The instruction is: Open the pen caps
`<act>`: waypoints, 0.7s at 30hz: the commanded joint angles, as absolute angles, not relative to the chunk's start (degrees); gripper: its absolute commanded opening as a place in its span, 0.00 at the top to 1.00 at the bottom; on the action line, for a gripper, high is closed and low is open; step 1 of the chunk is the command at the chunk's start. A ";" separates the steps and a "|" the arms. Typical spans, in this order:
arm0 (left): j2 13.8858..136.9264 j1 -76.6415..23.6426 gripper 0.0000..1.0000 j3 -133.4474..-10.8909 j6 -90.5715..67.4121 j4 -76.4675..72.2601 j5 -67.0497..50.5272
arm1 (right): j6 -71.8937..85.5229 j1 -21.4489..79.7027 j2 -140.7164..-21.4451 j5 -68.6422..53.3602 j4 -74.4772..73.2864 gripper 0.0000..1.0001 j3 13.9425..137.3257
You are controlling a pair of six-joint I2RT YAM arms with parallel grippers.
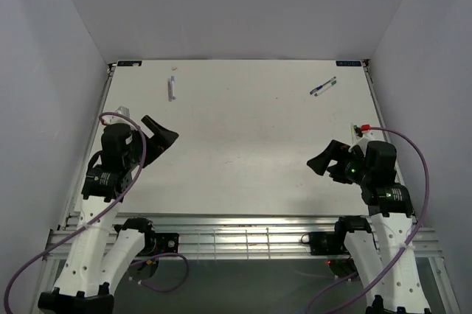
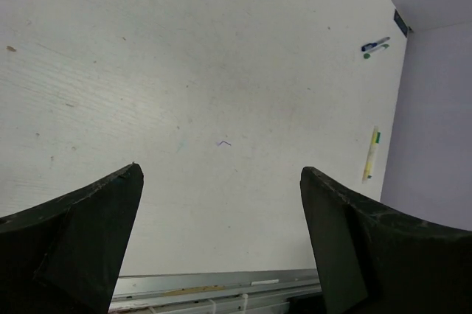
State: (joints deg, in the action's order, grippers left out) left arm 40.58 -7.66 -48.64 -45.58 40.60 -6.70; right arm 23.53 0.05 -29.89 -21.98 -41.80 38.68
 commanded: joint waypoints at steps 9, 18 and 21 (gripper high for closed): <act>62.21 -7.30 0.02 -60.20 -37.97 44.65 6.68 | 23.47 -0.09 -40.07 -21.53 -31.66 0.10 33.75; 81.70 -6.94 0.13 -71.62 -29.46 39.29 7.47 | 20.57 -0.09 -47.64 -21.27 -30.41 0.09 36.90; 88.39 -6.86 0.22 -77.42 -27.17 39.03 11.50 | 19.43 -0.09 -47.11 -21.36 -30.24 0.10 37.88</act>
